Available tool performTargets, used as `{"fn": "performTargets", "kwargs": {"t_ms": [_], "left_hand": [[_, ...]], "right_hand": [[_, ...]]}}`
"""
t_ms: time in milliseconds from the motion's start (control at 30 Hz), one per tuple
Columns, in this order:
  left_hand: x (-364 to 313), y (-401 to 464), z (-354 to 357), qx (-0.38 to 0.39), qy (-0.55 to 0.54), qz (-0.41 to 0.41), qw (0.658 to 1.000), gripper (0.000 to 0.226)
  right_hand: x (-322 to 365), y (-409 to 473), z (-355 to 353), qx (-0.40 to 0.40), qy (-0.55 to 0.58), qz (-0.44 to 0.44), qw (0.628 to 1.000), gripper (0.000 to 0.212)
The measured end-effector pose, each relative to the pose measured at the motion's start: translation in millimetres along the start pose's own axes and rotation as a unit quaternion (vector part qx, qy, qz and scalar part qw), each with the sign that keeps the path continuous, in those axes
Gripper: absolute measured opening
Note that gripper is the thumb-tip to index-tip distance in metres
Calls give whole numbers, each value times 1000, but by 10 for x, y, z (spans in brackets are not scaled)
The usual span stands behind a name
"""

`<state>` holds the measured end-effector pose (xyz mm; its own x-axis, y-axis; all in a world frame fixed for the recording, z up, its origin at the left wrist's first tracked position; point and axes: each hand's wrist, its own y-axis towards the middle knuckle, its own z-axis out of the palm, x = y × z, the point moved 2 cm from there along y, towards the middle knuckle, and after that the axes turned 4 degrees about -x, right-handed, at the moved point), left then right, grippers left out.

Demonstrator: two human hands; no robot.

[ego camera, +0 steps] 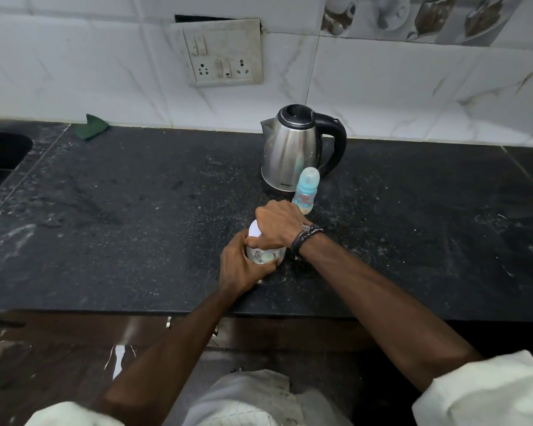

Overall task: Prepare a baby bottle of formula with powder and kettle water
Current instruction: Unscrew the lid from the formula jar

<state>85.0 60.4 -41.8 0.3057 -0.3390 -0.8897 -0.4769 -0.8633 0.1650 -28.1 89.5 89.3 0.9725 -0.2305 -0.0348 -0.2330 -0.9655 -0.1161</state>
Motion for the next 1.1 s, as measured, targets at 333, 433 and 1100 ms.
{"fn": "performTargets", "kwargs": {"t_ms": [333, 433, 1100], "left_hand": [[23, 13, -47, 29, 0, 3, 1000, 84], [2, 14, -56, 44, -1, 1, 999, 83], [2, 15, -76, 35, 18, -10, 999, 80]], "right_hand": [[21, -15, -128, 35, -42, -87, 995, 56], [36, -30, -101, 65, -71, -145, 985, 52], [66, 7, -92, 80, -36, -65, 994, 45]]}}
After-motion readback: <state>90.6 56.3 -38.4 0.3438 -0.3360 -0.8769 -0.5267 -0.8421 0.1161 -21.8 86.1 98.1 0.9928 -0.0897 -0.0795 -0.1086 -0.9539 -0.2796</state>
